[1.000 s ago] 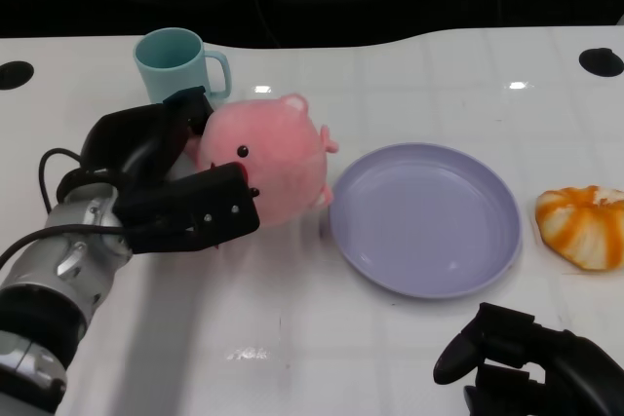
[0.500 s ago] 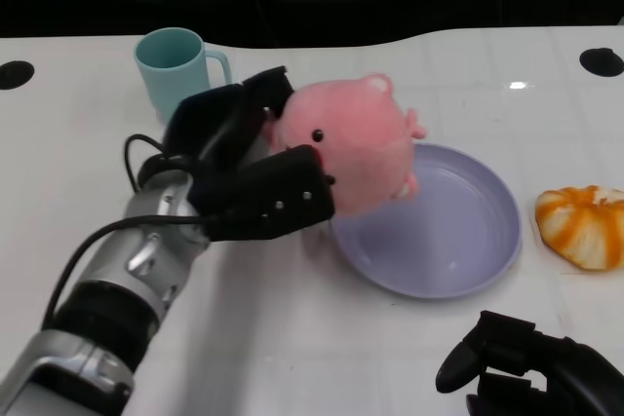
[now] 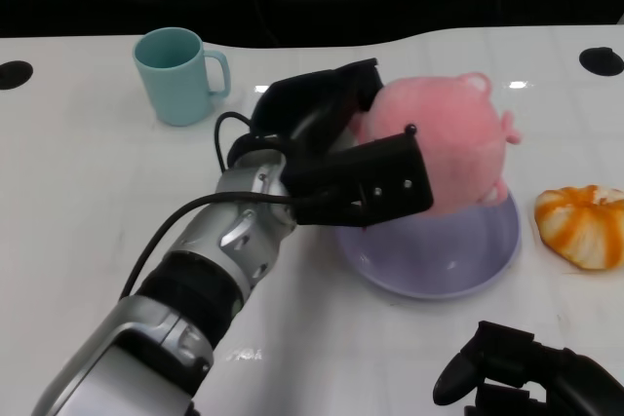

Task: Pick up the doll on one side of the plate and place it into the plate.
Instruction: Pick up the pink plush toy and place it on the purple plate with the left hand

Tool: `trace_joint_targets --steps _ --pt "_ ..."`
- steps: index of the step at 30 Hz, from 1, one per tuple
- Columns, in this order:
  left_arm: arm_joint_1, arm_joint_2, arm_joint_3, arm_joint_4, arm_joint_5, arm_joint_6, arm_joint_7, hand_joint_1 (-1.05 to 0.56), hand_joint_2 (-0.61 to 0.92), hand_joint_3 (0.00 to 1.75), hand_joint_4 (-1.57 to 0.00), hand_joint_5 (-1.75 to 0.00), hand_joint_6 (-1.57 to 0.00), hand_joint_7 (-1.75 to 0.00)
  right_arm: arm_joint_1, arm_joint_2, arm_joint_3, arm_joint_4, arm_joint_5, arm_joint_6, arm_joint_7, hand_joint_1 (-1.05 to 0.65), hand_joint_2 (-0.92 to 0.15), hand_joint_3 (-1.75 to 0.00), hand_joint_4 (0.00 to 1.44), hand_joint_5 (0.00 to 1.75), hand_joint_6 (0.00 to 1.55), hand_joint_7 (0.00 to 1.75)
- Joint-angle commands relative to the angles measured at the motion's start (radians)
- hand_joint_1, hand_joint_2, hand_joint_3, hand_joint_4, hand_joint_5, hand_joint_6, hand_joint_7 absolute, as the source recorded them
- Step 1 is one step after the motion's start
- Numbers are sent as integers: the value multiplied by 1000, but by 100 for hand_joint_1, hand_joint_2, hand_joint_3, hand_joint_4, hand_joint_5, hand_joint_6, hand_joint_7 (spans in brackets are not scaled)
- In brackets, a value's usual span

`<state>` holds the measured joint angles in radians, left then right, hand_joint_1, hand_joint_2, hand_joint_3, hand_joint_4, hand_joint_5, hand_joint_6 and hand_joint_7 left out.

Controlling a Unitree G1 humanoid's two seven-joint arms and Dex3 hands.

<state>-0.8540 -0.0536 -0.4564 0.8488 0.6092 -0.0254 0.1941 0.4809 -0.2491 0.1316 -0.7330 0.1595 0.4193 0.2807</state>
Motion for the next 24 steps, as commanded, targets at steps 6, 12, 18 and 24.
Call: trace_joint_targets --steps 6,12,18,24 --pt "-61 -21 -38 50 21 5 -22 -22 52 101 -90 -175 -72 -175 35 -19 34 -58 -26 2 -15 -4 -67 -108 64 175 48 141" --pt "-66 -31 -52 64 17 23 -56 -21 53 92 -88 -175 -66 -175 45 -15 37 -73 -14 13 -17 -2 -65 -112 64 175 48 142" --pt "-68 -29 -55 52 9 49 -123 -24 76 31 -79 -167 -89 -49 43 -17 39 -77 -19 13 -19 -2 -64 -114 66 175 48 142" --pt "-71 6 -76 43 28 48 -191 -49 91 10 -48 -117 -58 -6 23 -10 50 -65 -24 25 -31 -3 -65 -114 65 175 48 143"
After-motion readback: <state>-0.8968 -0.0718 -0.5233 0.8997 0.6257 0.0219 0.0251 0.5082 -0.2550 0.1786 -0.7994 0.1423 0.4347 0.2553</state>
